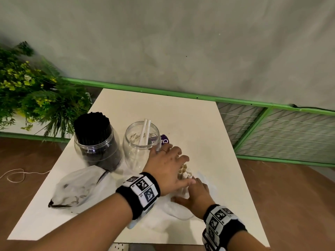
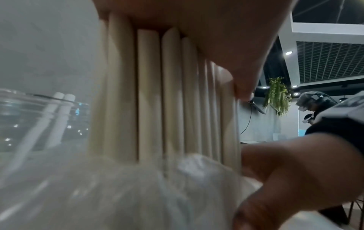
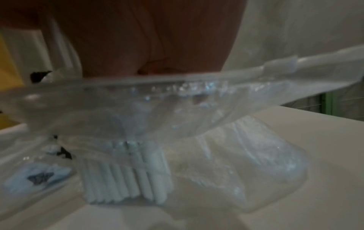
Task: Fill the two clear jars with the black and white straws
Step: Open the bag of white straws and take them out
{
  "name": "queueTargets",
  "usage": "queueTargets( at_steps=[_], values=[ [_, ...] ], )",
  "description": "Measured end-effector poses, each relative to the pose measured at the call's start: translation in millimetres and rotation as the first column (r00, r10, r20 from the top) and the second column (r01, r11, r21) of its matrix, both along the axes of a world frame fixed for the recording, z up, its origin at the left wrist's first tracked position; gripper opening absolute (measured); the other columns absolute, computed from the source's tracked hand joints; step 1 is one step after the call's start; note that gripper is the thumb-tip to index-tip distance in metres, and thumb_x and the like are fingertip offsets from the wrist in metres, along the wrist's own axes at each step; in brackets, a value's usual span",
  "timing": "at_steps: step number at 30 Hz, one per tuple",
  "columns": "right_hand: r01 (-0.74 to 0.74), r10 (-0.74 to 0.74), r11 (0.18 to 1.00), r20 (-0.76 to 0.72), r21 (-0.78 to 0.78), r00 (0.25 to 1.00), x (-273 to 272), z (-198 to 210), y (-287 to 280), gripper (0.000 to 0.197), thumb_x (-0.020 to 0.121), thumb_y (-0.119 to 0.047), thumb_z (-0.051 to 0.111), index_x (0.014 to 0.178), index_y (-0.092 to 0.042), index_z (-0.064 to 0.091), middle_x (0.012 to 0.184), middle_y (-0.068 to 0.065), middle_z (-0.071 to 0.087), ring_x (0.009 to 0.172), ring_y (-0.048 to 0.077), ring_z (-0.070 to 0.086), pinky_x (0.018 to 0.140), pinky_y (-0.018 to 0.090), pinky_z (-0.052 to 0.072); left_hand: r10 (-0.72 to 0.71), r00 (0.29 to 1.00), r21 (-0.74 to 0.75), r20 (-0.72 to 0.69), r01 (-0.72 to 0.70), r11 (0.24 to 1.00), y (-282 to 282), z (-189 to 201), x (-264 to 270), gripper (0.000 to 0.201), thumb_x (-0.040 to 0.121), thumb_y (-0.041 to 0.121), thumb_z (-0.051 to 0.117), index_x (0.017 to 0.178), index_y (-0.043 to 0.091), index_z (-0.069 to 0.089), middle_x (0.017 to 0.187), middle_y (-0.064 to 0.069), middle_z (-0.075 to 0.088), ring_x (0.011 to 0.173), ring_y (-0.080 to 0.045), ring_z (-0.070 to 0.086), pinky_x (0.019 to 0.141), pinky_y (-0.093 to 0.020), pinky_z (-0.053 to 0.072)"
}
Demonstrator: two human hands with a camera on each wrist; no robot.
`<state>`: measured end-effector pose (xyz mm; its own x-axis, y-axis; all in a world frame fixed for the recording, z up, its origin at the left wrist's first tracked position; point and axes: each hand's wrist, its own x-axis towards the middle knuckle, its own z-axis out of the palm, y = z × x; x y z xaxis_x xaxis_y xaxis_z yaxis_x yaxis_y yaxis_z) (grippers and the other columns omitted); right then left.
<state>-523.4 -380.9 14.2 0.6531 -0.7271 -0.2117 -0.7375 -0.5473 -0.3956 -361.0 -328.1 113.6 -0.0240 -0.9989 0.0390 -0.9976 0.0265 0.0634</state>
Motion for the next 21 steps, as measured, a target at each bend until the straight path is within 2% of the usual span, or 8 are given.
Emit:
queueTargets(
  at_steps=[3,6,10,12,14,17,19,21],
  values=[
    [0.012,-0.015,1.0,-0.14,-0.02,0.99,-5,-8,1,0.092,0.068,-0.078,0.053,0.143,-0.032,0.029,0.133,-0.008,0.041,0.124,0.017,0.034,0.106,0.035,0.026,-0.01,1.0,-0.056,-0.015,0.009,0.998,1,-3,-8,0.054,0.079,0.075,0.031,0.119,0.041,0.044,0.121,0.009,0.047,0.119,-0.021,0.039,0.097,-0.049,0.029],
    [0.015,-0.019,1.0,-0.213,-0.016,0.977,-2,-18,1,0.093,0.067,-0.078,0.054,0.143,-0.031,0.027,0.137,-0.008,0.042,0.128,0.02,0.034,0.107,0.038,0.024,-0.043,0.998,-0.079,-0.045,0.039,0.996,4,-1,-13,0.045,0.082,0.067,0.032,0.116,0.041,0.046,0.119,0.008,0.048,0.116,-0.022,0.04,0.092,-0.046,0.032],
    [-0.02,0.009,0.999,-0.206,-0.051,0.979,10,-14,-11,0.054,0.074,-0.069,0.058,0.115,-0.034,0.053,0.105,-0.009,0.065,0.108,0.019,0.055,0.093,0.035,0.035,-0.013,0.994,-0.137,-0.105,-0.001,0.991,10,-1,-12,0.044,0.082,0.066,0.032,0.111,0.04,0.052,0.113,0.01,0.051,0.111,-0.02,0.044,0.082,-0.041,0.035],
    [-0.092,0.067,0.991,-0.236,-0.098,0.969,20,-10,-17,0.053,0.082,-0.068,0.047,0.117,-0.029,0.053,0.103,-0.002,0.066,0.099,0.022,0.06,0.081,0.033,0.038,0.017,0.988,-0.209,-0.152,-0.049,0.977,13,-3,-8,0.039,0.08,0.065,0.038,0.104,0.039,0.056,0.106,0.012,0.053,0.106,-0.018,0.048,0.08,-0.04,0.035],
    [-0.115,0.084,0.987,-0.238,-0.117,0.968,29,-11,-19,0.063,0.084,-0.069,0.035,0.124,-0.022,0.05,0.103,0.003,0.065,0.094,0.025,0.061,0.071,0.031,0.037,0.047,0.983,-0.251,-0.175,-0.091,0.964,14,-5,-4,0.033,0.079,0.062,0.043,0.1,0.04,0.057,0.102,0.014,0.054,0.102,-0.017,0.05,0.079,-0.039,0.036],
    [-0.017,0.011,0.999,-0.162,-0.037,0.987,36,-14,-15,0.063,0.084,-0.063,0.053,0.126,-0.017,0.043,0.101,0.005,0.067,0.092,0.026,0.063,0.075,0.034,0.044,0.083,0.984,-0.207,-0.159,-0.116,0.972,10,-4,3,0.031,0.081,0.058,0.042,0.104,0.041,0.054,0.1,0.012,0.055,0.099,-0.018,0.051,0.082,-0.041,0.037],
    [-0.021,0.015,0.999,-0.172,-0.03,0.985,35,-12,-13,0.062,0.083,-0.059,0.058,0.126,-0.018,0.041,0.103,0.003,0.068,0.096,0.025,0.063,0.082,0.034,0.043,0.089,0.986,-0.162,-0.143,-0.112,0.98,7,-2,5,0.033,0.083,0.056,0.039,0.111,0.043,0.05,0.102,0.012,0.055,0.101,-0.018,0.05,0.091,-0.047,0.034],
    [-0.046,0.032,0.997,-0.2,-0.068,0.979,34,-9,-14,0.058,0.082,-0.061,0.058,0.12,-0.019,0.045,0.102,0.0,0.068,0.096,0.023,0.063,0.084,0.035,0.041,0.097,0.984,-0.107,-0.147,-0.113,0.988,5,0,6,0.038,0.085,0.056,0.033,0.12,0.045,0.043,0.108,0.012,0.053,0.109,-0.018,0.046,0.102,-0.053,0.025]
  ],
)
